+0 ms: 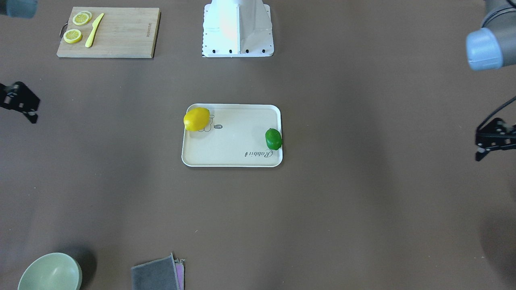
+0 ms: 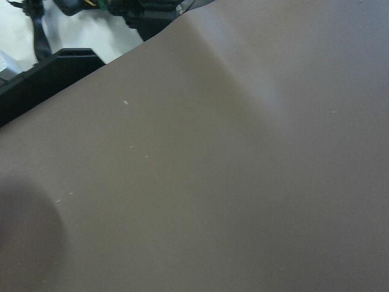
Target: Place all lemons on tray
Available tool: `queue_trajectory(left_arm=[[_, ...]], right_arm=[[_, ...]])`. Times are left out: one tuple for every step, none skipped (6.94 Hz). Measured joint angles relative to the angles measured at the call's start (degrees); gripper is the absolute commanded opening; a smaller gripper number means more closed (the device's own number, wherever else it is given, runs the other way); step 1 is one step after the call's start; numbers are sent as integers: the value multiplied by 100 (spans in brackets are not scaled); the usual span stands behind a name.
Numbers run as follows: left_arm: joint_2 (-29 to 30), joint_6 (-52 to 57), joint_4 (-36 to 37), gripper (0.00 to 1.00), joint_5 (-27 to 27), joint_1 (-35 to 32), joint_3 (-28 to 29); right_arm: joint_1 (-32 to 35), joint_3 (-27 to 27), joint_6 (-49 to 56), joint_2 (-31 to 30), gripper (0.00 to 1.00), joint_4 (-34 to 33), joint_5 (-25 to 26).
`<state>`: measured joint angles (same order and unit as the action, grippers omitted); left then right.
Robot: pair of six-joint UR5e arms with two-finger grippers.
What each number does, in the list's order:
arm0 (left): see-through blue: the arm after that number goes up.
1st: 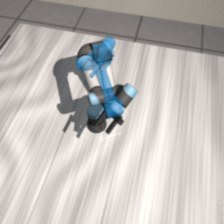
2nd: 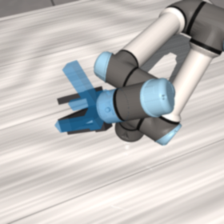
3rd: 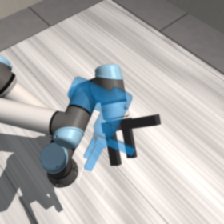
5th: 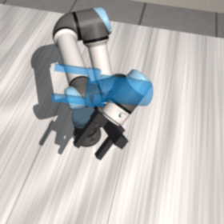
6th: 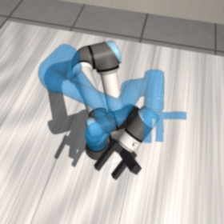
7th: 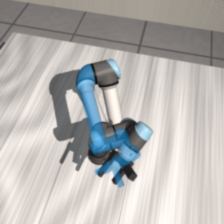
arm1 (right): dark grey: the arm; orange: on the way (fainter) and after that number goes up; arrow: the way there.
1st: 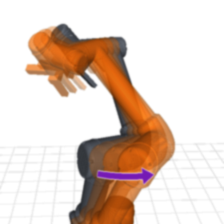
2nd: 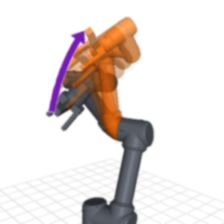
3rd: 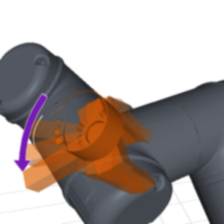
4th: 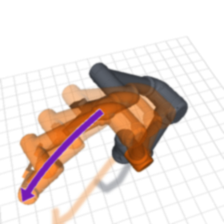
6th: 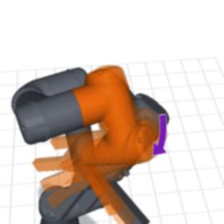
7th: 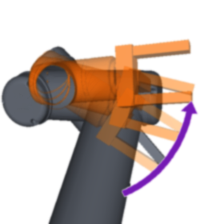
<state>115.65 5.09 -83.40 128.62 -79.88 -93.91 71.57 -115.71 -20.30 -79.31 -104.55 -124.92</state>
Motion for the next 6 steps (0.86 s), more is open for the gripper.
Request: queue_trajectory(left_arm=[[-193, 462, 273, 98, 323, -433, 80], [-404, 1021, 389, 98, 592, -783, 298], [-553, 1550, 424, 98, 789, -1066, 622], [-717, 1929, 416, 98, 889, -1259, 879], [-1009, 2100, 303, 98, 910, -1357, 949], [-1323, 2115, 60, 98, 910, -1391, 950]], right_arm=[[660, 204, 1053, -311, 100, -3, -285], [1327, 602, 2134, -550, 100, 2, -582], [1879, 1054, 2920, -740, 100, 17, -824], [2254, 1364, 3317, -973, 100, 31, -949], [2455, 1538, 3448, -1267, 100, 36, -1006], [2532, 1664, 3484, -1501, 100, 39, -1027]])
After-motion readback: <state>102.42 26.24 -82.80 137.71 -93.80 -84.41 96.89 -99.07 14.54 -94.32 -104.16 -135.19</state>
